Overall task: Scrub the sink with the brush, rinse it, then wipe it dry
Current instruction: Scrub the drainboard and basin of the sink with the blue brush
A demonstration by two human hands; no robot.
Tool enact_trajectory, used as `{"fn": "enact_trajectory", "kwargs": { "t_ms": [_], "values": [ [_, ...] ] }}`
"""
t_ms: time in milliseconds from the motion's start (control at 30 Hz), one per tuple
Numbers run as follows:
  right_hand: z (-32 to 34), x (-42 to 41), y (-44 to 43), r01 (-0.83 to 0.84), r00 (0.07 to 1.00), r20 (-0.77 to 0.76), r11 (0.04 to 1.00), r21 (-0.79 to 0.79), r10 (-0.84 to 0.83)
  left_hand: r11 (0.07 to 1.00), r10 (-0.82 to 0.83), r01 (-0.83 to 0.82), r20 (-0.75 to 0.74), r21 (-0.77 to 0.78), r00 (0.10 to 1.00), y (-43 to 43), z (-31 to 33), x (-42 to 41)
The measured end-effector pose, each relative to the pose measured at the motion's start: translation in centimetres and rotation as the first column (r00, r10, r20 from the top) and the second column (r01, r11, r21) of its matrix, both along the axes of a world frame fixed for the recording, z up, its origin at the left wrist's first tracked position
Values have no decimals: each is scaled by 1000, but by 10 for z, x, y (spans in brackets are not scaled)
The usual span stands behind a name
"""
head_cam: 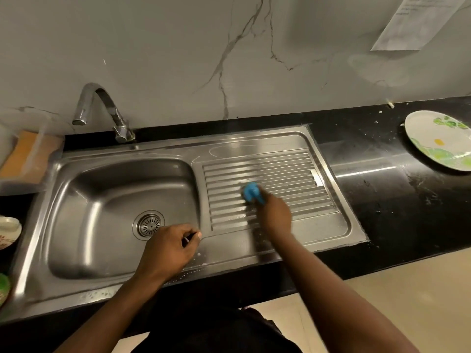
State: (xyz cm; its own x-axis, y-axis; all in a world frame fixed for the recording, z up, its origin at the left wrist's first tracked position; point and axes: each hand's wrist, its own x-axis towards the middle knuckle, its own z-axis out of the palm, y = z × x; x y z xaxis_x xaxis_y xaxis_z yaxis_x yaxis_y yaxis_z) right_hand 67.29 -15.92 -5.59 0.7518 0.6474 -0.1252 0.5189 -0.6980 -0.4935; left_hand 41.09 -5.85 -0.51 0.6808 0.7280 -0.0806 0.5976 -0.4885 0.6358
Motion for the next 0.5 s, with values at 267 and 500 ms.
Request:
{"fn": "enact_trajectory", "kwargs": {
  "t_ms": [267, 500],
  "values": [
    [6, 61, -25, 279, 960, -49, 959, 39, -277, 999, -7, 8, 8, -34, 1000, -4, -5, -1],
    [2, -77, 40, -108, 985, -131, 992, 58, 115, 999, -32, 32, 9, -28, 999, -6, -7, 12]
  ]
}}
